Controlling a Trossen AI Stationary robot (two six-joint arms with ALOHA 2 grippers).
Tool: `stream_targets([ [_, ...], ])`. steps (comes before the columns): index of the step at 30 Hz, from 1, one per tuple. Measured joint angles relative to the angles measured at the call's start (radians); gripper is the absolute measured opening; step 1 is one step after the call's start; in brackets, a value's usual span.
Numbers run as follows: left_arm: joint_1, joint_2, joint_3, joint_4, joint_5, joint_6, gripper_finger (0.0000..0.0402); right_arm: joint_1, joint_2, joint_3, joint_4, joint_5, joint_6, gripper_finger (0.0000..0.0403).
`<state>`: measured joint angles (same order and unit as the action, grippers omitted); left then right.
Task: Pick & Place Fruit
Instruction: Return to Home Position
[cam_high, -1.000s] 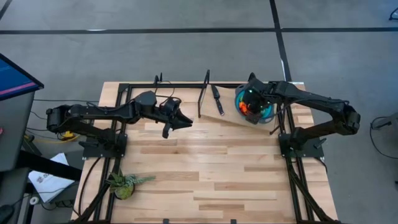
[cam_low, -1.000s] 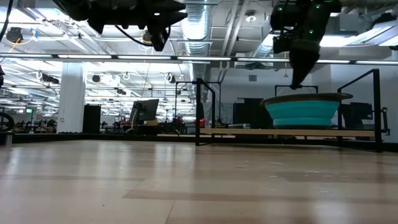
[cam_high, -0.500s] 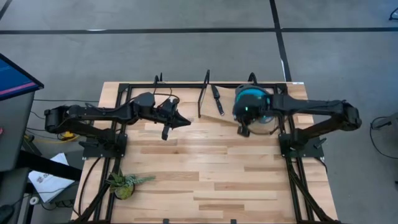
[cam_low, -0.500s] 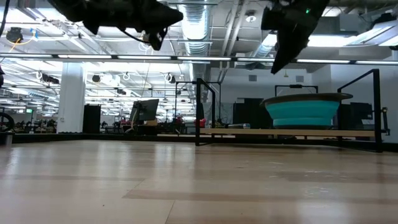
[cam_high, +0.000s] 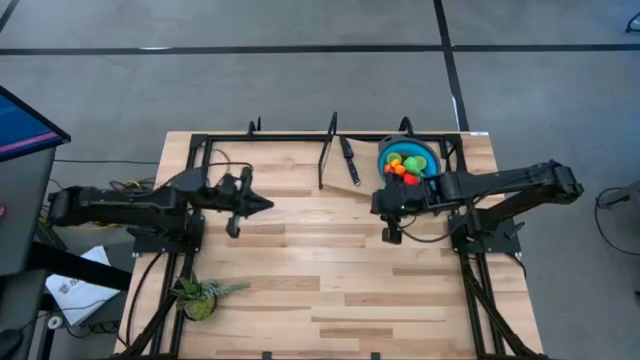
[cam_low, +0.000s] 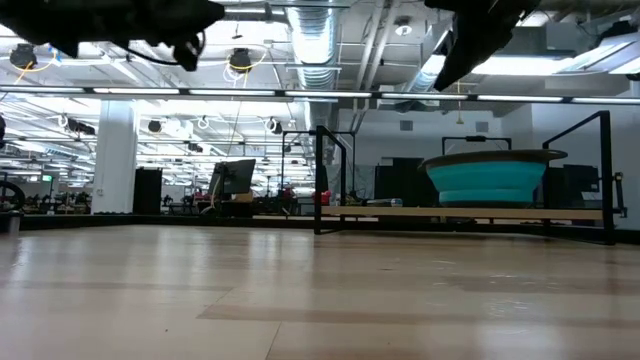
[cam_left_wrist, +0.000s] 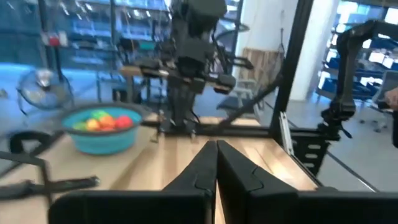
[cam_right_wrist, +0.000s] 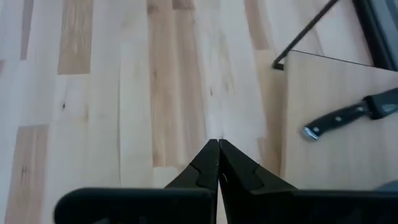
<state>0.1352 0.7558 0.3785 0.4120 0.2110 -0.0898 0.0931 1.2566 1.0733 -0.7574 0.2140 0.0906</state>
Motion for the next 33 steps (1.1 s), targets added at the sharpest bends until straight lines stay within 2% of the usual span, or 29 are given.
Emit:
stream_targets([
  [8,0.1,-0.19,-0.071,-0.023,0.11,0.068,0.0,-0.024,-0.097,0.0,-0.008,0.003,-0.014,0.0],
  [19,0.245,-0.278,-0.07,-0.067,0.189,0.135,0.0001,-0.025,-0.254,-0.067,-0.007,0.006,-0.012,0.0],
  [29,0.358,-0.389,-0.117,-0.125,0.187,0.095,0.0001,-0.025,-0.412,-0.165,0.007,0.05,0.031,0.0],
  [33,0.369,-0.471,-0.18,-0.127,0.132,0.056,0.0001,-0.024,-0.45,-0.166,0.01,0.078,0.032,0.0],
])
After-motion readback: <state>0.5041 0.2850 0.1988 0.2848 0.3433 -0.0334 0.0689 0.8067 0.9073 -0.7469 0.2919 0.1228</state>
